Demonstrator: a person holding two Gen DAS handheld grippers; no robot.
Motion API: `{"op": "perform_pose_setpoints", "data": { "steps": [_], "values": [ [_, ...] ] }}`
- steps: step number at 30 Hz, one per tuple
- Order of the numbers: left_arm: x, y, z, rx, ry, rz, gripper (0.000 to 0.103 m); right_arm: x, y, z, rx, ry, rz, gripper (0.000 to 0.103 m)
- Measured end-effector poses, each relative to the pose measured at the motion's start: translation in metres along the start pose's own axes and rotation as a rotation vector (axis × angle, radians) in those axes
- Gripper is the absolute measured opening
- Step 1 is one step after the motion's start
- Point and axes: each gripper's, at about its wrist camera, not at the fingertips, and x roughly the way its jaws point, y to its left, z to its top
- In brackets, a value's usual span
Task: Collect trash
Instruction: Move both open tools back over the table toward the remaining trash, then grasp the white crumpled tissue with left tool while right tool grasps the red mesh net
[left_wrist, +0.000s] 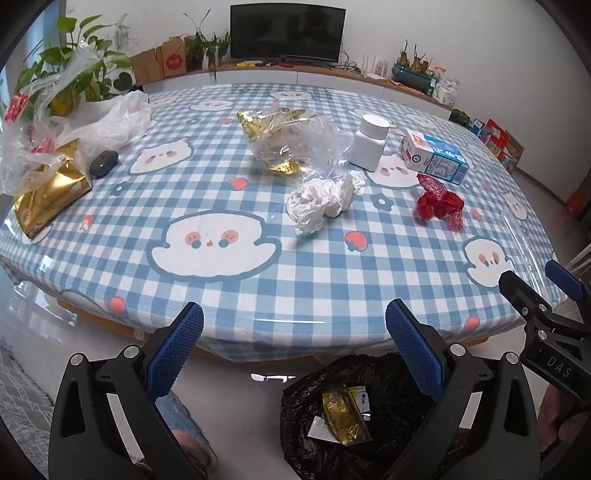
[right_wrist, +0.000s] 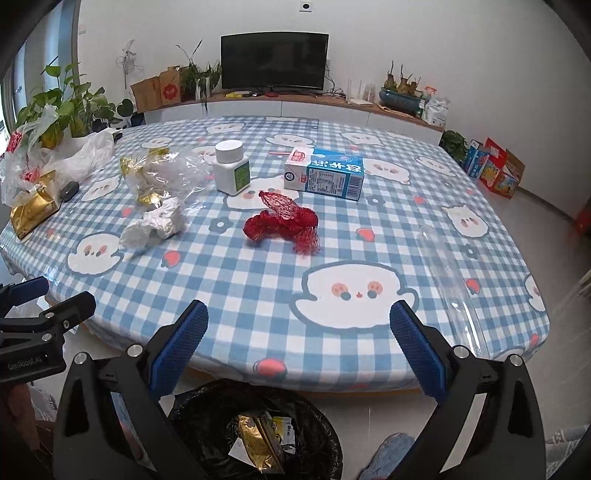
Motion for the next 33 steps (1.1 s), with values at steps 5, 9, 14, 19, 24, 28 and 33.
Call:
{"op": "perform_pose_setpoints", "data": {
  "steps": [5, 9, 14, 19, 24, 28, 33],
  "values": [
    [0.011, 0.001, 0.022, -0.01, -0.002, -0.008, 0.097, 0.018, 0.003, 0.011, -0.018, 0.009, -0.005, 0.095],
    [0.025, -0.002, 0.036, -0.004, 0.01, 0.001, 0.097, 0.032, 0.003, 0.023, -0.021, 0.018, -0.004, 0.095],
    [0.039, -0.007, 0.051, 0.025, 0.02, 0.017, 0.097, 0.054, 0.003, 0.037, -0.017, 0.032, -0.003, 0.095],
    [0.056, -0.003, 0.069, 0.009, 0.037, 0.021, 0.097, 0.069, 0.003, 0.055, -0.016, 0.029, 0.002, 0.095],
    [0.069, -0.005, 0.084, -0.011, 0.05, -0.006, 0.097, 0.089, -0.004, 0.071, 0.023, 0.051, 0.016, 0.095],
    [0.076, -0.012, 0.095, -0.027, 0.051, -0.032, 0.097, 0.102, -0.007, 0.08, 0.044, 0.077, 0.025, 0.091],
    [0.088, -0.02, 0.101, -0.033, 0.067, -0.024, 0.097, 0.115, -0.005, 0.083, 0.051, 0.099, 0.037, 0.087]
  ]
}}
